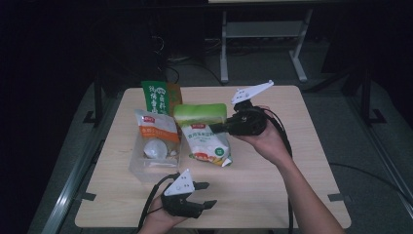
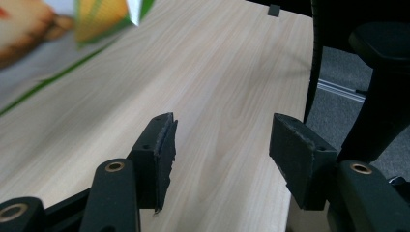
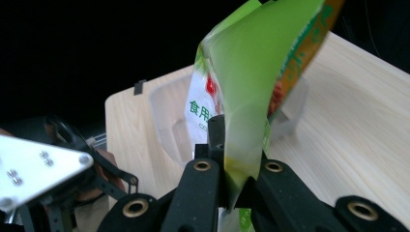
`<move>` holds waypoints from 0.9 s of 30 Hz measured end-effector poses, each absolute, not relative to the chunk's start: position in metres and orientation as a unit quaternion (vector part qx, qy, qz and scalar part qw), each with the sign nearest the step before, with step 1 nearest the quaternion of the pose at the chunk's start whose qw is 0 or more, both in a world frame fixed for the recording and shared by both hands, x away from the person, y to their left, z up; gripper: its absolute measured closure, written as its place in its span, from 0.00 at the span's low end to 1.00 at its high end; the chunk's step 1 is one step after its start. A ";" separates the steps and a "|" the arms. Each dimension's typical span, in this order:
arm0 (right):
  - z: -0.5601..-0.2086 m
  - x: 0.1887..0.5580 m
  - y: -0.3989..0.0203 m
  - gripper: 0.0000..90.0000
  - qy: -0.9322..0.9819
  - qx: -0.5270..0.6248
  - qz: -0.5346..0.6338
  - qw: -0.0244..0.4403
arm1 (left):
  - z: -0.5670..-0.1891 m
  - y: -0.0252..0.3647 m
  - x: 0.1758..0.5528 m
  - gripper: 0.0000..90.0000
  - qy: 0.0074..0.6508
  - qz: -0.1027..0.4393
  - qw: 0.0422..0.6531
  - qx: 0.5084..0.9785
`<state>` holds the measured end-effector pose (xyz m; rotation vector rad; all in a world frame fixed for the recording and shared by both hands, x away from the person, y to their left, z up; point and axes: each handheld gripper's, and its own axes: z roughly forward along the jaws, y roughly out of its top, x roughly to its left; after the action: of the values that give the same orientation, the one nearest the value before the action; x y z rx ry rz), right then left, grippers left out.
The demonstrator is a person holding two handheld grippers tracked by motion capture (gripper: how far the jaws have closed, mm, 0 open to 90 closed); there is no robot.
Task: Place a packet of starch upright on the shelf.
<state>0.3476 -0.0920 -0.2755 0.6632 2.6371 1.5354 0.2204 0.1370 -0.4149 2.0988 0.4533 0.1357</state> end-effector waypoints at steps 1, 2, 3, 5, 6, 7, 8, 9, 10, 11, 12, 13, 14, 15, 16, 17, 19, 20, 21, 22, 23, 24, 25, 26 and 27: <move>-0.274 0.348 -0.090 1.00 0.845 0.211 0.492 0.009 | -0.416 0.137 0.220 0.45 0.186 0.056 0.475 0.859; -0.272 0.348 -0.086 1.00 0.845 0.209 0.492 0.008 | -0.416 0.138 0.219 0.44 0.185 0.054 0.475 0.859; -0.271 0.348 -0.083 1.00 0.845 0.205 0.493 0.005 | -0.416 0.138 0.219 0.45 0.184 0.055 0.476 0.858; -0.267 0.348 -0.077 1.00 0.844 0.201 0.496 0.006 | -0.417 0.139 0.218 0.44 0.185 0.057 0.478 0.857; -0.266 0.348 -0.074 1.00 0.844 0.197 0.499 0.005 | -0.416 0.139 0.217 0.44 0.185 0.055 0.480 0.856; -0.265 0.348 -0.071 1.00 0.844 0.196 0.500 0.004 | -0.416 0.140 0.217 0.44 0.184 0.057 0.478 0.857; -0.264 0.348 -0.069 1.00 0.843 0.193 0.502 0.004 | -0.416 0.140 0.216 0.44 0.186 0.057 0.480 0.855; -0.263 0.349 -0.067 1.00 0.843 0.191 0.503 0.003 | -0.417 0.140 0.216 0.44 0.186 0.056 0.481 0.855; -0.262 0.349 -0.064 1.00 0.843 0.190 0.504 0.002 | -0.417 0.140 0.215 0.44 0.186 0.054 0.482 0.854; -0.261 0.349 -0.062 1.00 0.842 0.189 0.505 0.000 | -0.417 0.140 0.214 0.44 0.184 0.056 0.482 0.854; -0.261 0.348 -0.060 1.00 0.840 0.189 0.508 -0.002 | -0.417 0.140 0.213 0.44 0.183 0.058 0.482 0.855; -0.260 0.348 -0.058 1.00 0.840 0.187 0.510 -0.002 | -0.417 0.141 0.213 0.44 0.182 0.058 0.481 0.855; -0.260 0.348 -0.056 1.00 0.839 0.186 0.511 -0.002 | -0.417 0.141 0.213 0.44 0.182 0.059 0.484 0.854; -0.259 0.348 -0.054 1.00 0.838 0.183 0.513 -0.002 | -0.417 0.141 0.213 0.44 0.182 0.061 0.485 0.853; -0.258 0.348 -0.053 1.00 0.837 0.182 0.515 -0.003 | -0.416 0.142 0.212 0.44 0.182 0.061 0.486 0.853; -0.258 0.347 -0.051 1.00 0.836 0.181 0.519 -0.003 | -0.416 0.143 0.212 0.44 0.182 0.061 0.487 0.852; -0.258 0.348 -0.048 1.00 0.834 0.175 0.523 -0.001 | -0.416 0.143 0.211 0.44 0.182 0.062 0.487 0.852; -0.258 0.347 -0.046 1.00 0.832 0.177 0.525 -0.006 | -0.416 0.143 0.211 0.44 0.182 0.061 0.487 0.852; -0.258 0.348 -0.045 1.00 0.832 0.174 0.526 -0.005 | -0.416 0.143 0.211 0.44 0.181 0.061 0.487 0.852; -0.259 0.348 -0.043 1.00 0.832 0.174 0.527 -0.007 | -0.416 0.143 0.211 0.44 0.180 0.061 0.486 0.853; -0.259 0.348 -0.041 1.00 0.832 0.173 0.528 -0.009 | -0.416 0.143 0.210 0.44 0.179 0.061 0.487 0.853; -0.260 0.347 -0.039 1.00 0.830 0.173 0.531 -0.010 | -0.416 0.144 0.209 0.44 0.177 0.062 0.487 0.853; -0.261 0.348 -0.037 1.00 0.830 0.170 0.532 -0.011 | -0.416 0.144 0.208 0.43 0.178 0.061 0.489 0.852; -0.261 0.348 -0.034 1.00 0.827 0.170 0.535 -0.014 | -0.415 0.144 0.208 0.43 0.179 0.060 0.490 0.851; -0.262 0.348 -0.033 1.00 0.827 0.168 0.537 -0.014 | -0.415 0.145 0.207 0.43 0.179 0.060 0.490 0.851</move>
<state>0.3482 -0.0327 -0.2619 0.5319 2.6200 1.7019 0.2073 0.1446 -0.4150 2.0674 0.4337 0.1450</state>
